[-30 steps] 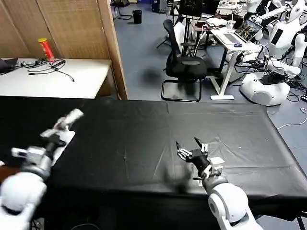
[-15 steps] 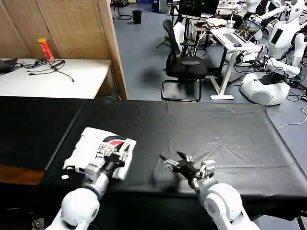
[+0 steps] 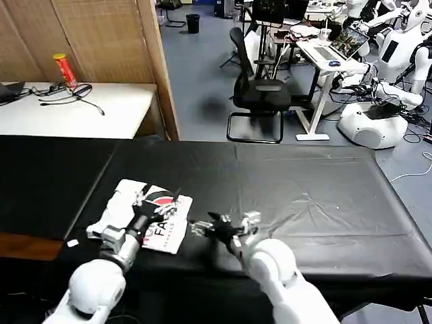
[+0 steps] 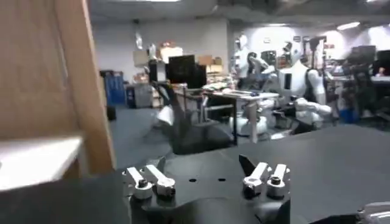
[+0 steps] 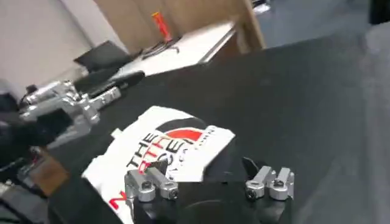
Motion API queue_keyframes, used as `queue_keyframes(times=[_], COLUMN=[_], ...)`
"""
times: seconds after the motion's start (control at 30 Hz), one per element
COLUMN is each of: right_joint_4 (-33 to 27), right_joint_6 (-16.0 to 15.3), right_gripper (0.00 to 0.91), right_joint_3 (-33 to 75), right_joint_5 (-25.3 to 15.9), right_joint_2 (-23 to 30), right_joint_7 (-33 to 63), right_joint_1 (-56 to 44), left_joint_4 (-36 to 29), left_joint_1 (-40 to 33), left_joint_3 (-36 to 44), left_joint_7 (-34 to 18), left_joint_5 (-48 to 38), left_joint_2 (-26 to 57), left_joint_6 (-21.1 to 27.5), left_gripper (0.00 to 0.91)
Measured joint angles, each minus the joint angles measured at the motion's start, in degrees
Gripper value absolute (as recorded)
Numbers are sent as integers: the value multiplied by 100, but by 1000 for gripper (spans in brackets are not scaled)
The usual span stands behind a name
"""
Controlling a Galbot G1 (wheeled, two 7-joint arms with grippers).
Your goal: Fold and organize the clothes.
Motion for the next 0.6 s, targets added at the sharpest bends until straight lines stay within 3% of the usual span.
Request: queue_keyframes(times=[0.07,0.17,0.27,0.3,0.33,0.37,0.6], right_joint_4=[-212,-460,-606,-650,-691,-728,-782], right_joint_6=[22,39,46,56,67,74,80], right_gripper=[780,751,644,449,156,78,0], right_joint_3=[-85,-181,-234,-249,-265,-279,-211], right_joint_5=[-33,-45,-39,-38,-37,-38,-151], right_joint_2=[80,195,261,281,305,329,343], right_joint_7=[5,16,19,8,-11,-22,-92], right_joint_1=[93,126,129,153,182,205,246], left_joint_4=[0,-8,-12,-17,-19,-26,-52], left_joint_1=[65,144,218,243,263,287,489], left_joint_3=[-77,-181,-289,-336,-371,-405,-703], left_joint_7=[0,2,2,1,1,1,13], left_joint_5=[65,85,84,83,83,80,125], left_joint_2=[-4,-10,-8,-7,-7,-7,-45], left_joint_6=[-46,-74,-92,-93,-103,-113,-238], left_gripper=[878,878,878,878,878,878,878])
